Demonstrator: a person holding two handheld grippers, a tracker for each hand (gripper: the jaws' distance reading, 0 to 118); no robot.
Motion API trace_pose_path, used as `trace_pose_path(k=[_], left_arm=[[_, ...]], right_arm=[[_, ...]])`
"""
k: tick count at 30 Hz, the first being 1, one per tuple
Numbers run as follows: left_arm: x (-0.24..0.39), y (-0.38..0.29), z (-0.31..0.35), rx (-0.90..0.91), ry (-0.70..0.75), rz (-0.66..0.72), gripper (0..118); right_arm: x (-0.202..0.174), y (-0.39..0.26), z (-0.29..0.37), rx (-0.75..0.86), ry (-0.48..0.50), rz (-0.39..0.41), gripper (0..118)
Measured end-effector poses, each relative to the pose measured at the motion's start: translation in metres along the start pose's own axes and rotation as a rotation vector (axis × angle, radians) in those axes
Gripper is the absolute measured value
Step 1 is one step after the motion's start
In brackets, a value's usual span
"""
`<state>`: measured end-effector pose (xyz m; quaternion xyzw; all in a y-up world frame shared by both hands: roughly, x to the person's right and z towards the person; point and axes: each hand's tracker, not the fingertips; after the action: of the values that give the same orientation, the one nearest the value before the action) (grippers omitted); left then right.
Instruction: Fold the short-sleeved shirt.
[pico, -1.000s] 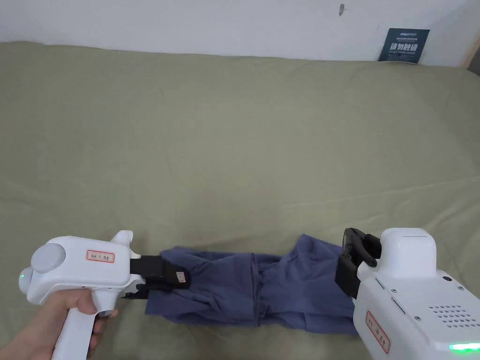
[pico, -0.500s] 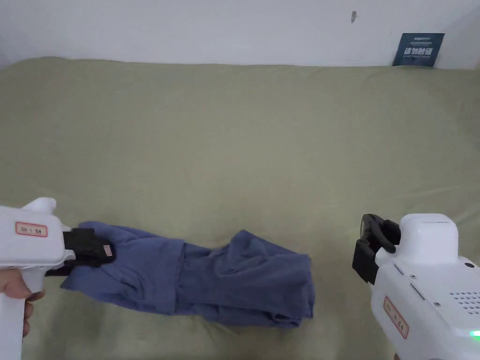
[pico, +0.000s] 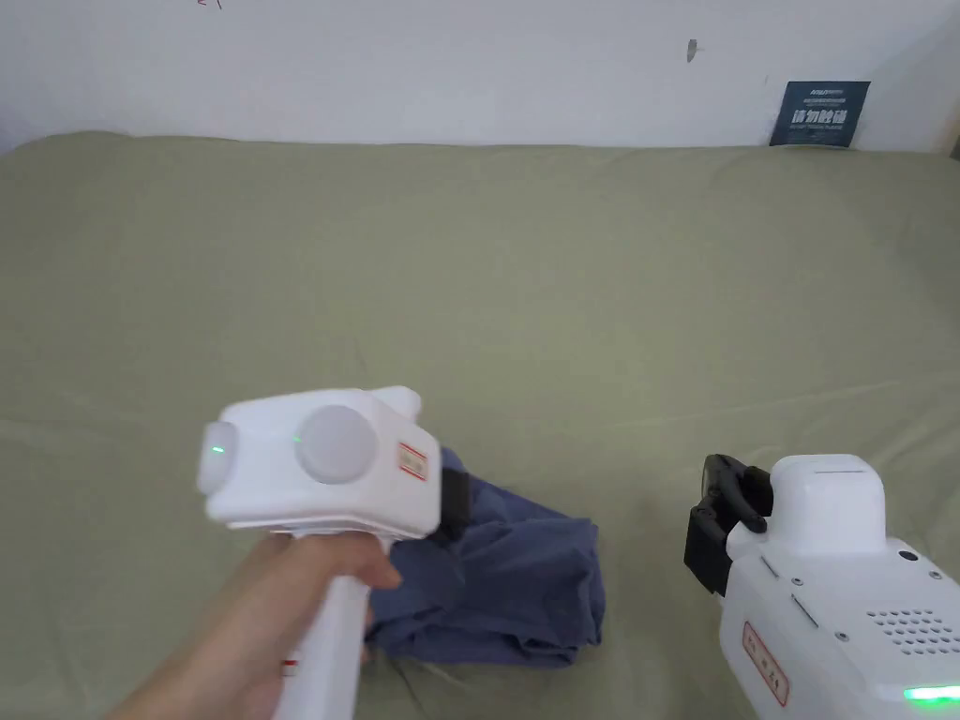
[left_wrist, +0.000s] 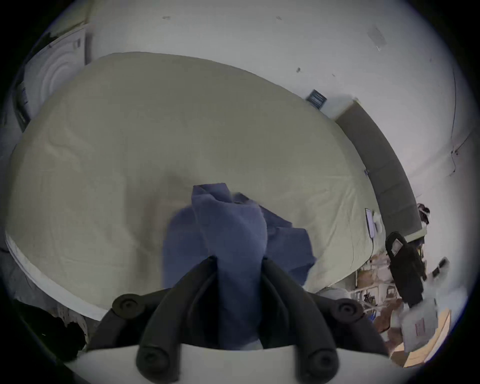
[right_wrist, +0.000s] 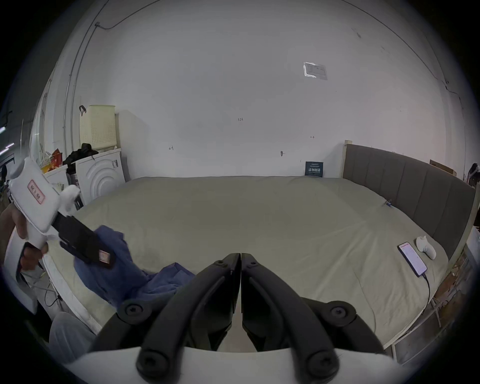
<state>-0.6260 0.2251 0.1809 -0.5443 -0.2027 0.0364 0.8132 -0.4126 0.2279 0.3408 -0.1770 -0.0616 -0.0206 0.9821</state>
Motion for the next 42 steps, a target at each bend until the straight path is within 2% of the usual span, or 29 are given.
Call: trace_pose_path(k=[1, 3, 4, 5, 8, 10, 11, 13, 14, 19, 21, 24, 27, 28, 31, 34, 37, 42], left_arm=[[0.01, -0.002, -0.014, -0.013, 0.008, -0.028, 28], [0.03, -0.011, -0.043, -0.008, -0.04, -0.064, 107], [0.034, -0.012, -0.055, -0.023, -0.057, -0.088, 118], [0.035, -0.013, -0.061, -0.05, -0.062, -0.092, 112], [0.02, -0.011, -0.04, 0.031, -0.175, 0.007, 83], [-0.007, -0.007, -0.021, 0.054, -0.271, 0.049, 78], [-0.017, -0.01, -0.008, 0.073, -0.293, 0.082, 62], [-0.044, -0.011, -0.004, 0.096, -0.379, 0.128, 4], [-0.056, -0.01, -0.005, 0.082, -0.4, 0.151, 1], [-0.053, -0.023, -0.045, -0.012, -0.472, 0.114, 0], [-0.05, -0.025, -0.078, -0.096, -0.581, 0.156, 0], [-0.042, -0.026, -0.123, -0.107, -0.556, 0.167, 0], [-0.044, -0.026, -0.142, -0.103, -0.593, 0.277, 0], [-0.044, -0.025, -0.139, -0.097, -0.593, 0.299, 0], [-0.035, -0.022, -0.111, -0.083, -0.54, 0.211, 0], [-0.045, -0.019, -0.074, -0.017, -0.542, 0.222, 0], [-0.064, -0.016, -0.034, 0.078, -0.477, 0.186, 0], [-0.106, -0.022, -0.003, 0.101, -0.455, 0.21, 0]], right_arm=[[0.0, 0.0, 0.0, 0.001, -0.002, 0.006, 6], [0.001, 0.001, 0.001, 0.003, -0.008, 0.011, 6], [0.002, 0.001, 0.001, 0.002, -0.008, 0.01, 6], [0.003, 0.001, 0.002, -0.002, -0.008, 0.008, 6], [0.006, 0.001, 0.005, -0.003, -0.015, 0.008, 6], [0.008, 0.001, 0.003, -0.007, -0.017, 0.007, 6], [0.008, 0.001, 0.003, -0.01, -0.017, 0.005, 6], [0.009, 0.001, 0.001, -0.012, -0.013, -0.008, 6], [0.008, 0.001, 0.0, -0.011, -0.011, -0.015, 6], [0.005, -0.003, -0.006, -0.036, 0.001, -0.031, 6], [0.004, -0.005, -0.007, -0.047, 0.004, -0.033, 6], [0.004, -0.009, -0.006, -0.062, -0.007, -0.02, 6], [0.005, -0.013, -0.007, -0.082, -0.014, -0.014, 6], [0.004, -0.014, -0.007, -0.087, -0.015, -0.008, 6], [-0.001, -0.018, -0.008, -0.101, -0.006, 0.003, 6], [-0.013, -0.022, -0.013, -0.113, 0.021, 0.006, 6], [-0.033, -0.027, -0.022, -0.136, 0.081, 0.015, 6], [-0.064, -0.043, -0.049, -0.199, 0.18, 0.022, 6]])
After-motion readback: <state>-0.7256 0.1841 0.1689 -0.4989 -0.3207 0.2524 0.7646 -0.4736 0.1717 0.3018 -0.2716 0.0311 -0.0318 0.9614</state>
